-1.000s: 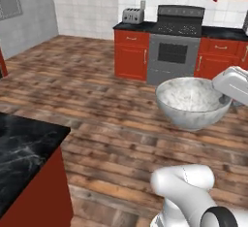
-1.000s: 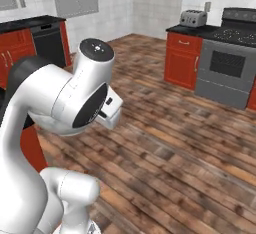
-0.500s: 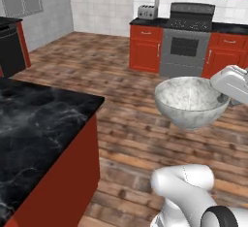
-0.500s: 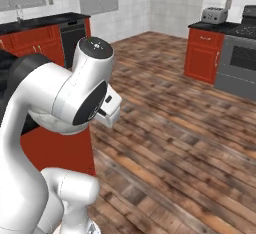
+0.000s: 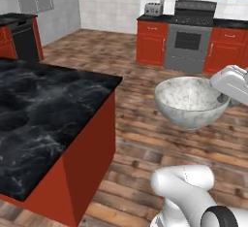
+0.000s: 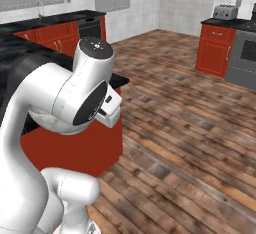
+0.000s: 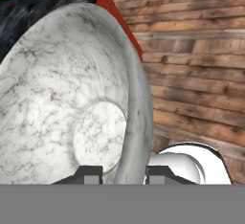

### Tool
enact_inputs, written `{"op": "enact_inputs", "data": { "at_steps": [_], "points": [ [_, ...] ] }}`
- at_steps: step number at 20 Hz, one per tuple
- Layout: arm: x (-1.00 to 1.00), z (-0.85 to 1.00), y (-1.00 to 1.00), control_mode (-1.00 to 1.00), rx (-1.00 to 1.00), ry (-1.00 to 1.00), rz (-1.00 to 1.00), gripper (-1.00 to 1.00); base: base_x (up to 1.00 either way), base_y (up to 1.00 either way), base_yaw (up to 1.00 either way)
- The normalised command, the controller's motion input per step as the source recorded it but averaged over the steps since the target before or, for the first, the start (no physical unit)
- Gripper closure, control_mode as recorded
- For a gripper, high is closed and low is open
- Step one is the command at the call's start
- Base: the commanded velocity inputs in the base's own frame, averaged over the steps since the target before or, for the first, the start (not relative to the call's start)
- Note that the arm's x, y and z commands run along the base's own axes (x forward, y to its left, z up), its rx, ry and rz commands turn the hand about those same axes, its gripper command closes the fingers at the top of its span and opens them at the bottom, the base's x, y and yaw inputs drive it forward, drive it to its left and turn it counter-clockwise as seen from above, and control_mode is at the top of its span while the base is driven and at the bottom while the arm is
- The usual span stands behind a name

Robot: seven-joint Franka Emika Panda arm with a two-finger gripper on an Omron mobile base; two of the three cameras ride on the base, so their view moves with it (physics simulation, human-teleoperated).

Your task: Take the smaller bowl and place it next to the appetizer plate on the dining counter , and place the larger bowl next to the plate with cooked food.

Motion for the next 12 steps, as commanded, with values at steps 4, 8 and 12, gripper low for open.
{"op": "enact_inputs", "data": {
  "at_steps": [4,8,12],
  "points": [
    [0.00,0.00,0.00,1.00,0.00,0.00,0.00,1.00,-1.00,0.81,0.01],
    [0.00,0.00,0.00,1.00,0.00,0.00,0.00,1.00,-1.00,1.00,-0.06],
    [0.00,0.00,0.00,1.00,0.00,0.00,0.00,1.00,-0.78,1.00,-0.09]
  ]
}}
